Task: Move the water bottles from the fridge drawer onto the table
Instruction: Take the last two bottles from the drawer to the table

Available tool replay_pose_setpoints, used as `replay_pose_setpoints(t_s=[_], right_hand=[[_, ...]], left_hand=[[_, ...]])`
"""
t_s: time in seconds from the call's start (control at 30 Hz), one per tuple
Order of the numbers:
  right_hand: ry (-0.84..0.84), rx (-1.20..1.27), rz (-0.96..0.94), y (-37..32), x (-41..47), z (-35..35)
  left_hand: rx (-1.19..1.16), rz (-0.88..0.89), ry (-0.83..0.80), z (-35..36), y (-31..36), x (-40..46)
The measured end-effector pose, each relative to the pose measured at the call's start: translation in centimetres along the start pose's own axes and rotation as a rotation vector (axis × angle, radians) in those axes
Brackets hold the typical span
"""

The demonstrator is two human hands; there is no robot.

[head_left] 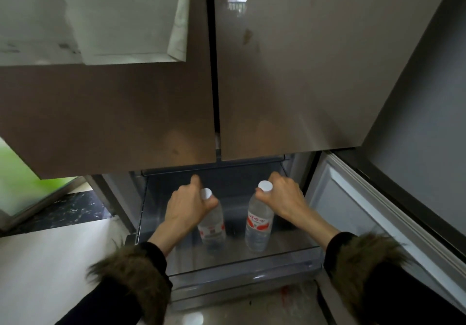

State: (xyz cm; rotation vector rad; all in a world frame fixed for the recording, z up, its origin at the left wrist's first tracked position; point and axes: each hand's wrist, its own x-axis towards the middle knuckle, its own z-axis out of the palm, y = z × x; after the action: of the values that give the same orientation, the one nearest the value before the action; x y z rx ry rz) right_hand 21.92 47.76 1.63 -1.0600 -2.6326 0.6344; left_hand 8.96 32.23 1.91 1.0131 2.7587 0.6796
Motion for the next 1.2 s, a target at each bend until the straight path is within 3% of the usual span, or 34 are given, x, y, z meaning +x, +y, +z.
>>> replay_pose_setpoints(t_s=[0.1,0.3,0.5,0.63,1.0,1.2], right_hand=[[-0.009,0.07,-0.008,-0.3,0.0,0.5],[0.008,0.191,-0.027,-0.1,-0.1,2.5],[-0.234,0.426,0.005,2.0,-0.5,5.4],[-0.297,0.46,0.047,2.6,-0.7,6.6],[-0.239,0.448,0.105,2.4,0.0,6.3],[-0.037,0.708,0.101,0.5,-2.3,3.5]], left_hand=[[0.001,0.062,0.029,0.2,-0.3,-0.3],[-0.319,0.082,-0.021,2.7,-2.0,-1.1],[-0.448,0.076,-0.232,5.0,-4.4,-2.2],[-0.501,0.083,-0.372,5.7,-5.5,-2.3],[-0.495,0.081,-0.198,4.8,-6.2,-1.2],[-0.675,0.19,-0.077,1.2,-5.3,-2.5]])
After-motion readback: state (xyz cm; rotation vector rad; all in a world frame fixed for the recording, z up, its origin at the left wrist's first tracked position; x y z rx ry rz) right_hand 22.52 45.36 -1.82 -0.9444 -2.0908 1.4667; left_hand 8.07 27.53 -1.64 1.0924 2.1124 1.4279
